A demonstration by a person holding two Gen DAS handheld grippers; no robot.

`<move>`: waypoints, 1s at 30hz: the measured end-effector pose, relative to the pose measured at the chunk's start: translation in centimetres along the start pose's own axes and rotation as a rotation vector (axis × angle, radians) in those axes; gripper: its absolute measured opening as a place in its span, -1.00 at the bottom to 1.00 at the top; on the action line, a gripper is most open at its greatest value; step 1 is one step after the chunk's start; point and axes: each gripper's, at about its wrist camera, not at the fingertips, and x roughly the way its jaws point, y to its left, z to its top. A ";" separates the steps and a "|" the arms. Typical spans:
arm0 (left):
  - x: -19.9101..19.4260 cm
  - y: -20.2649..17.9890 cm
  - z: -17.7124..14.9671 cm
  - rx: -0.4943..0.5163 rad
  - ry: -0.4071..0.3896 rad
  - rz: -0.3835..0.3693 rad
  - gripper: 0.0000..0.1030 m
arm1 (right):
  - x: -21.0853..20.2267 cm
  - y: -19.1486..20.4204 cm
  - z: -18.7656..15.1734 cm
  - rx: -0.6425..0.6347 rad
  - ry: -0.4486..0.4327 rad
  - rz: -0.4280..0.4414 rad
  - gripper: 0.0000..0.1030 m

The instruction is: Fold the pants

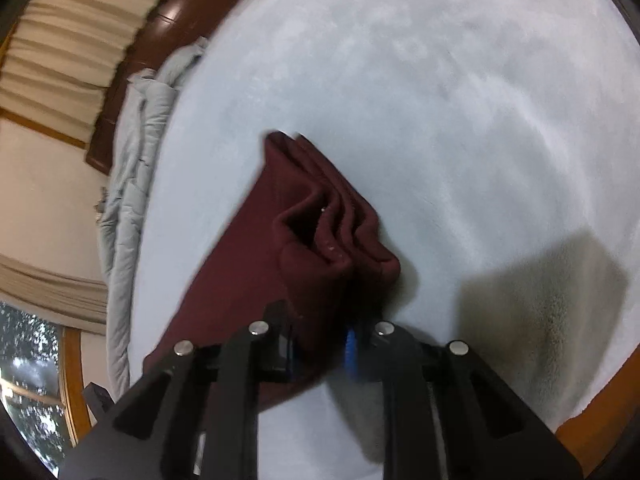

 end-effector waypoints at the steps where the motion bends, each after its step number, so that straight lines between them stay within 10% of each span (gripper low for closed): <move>1: 0.5 -0.3 -0.1 0.031 -0.001 0.010 0.86 | 0.2 -0.5 0.2 0.013 0.006 0.003 -0.67; 12: -3.9 3.3 0.2 -0.096 -0.043 -0.018 0.91 | -3.5 5.3 -0.6 -0.081 -0.077 0.010 -0.66; 30: -9.7 11.4 -2.5 -0.237 -0.147 0.011 0.91 | -1.1 30.5 -11.1 -0.534 -0.055 0.164 -0.65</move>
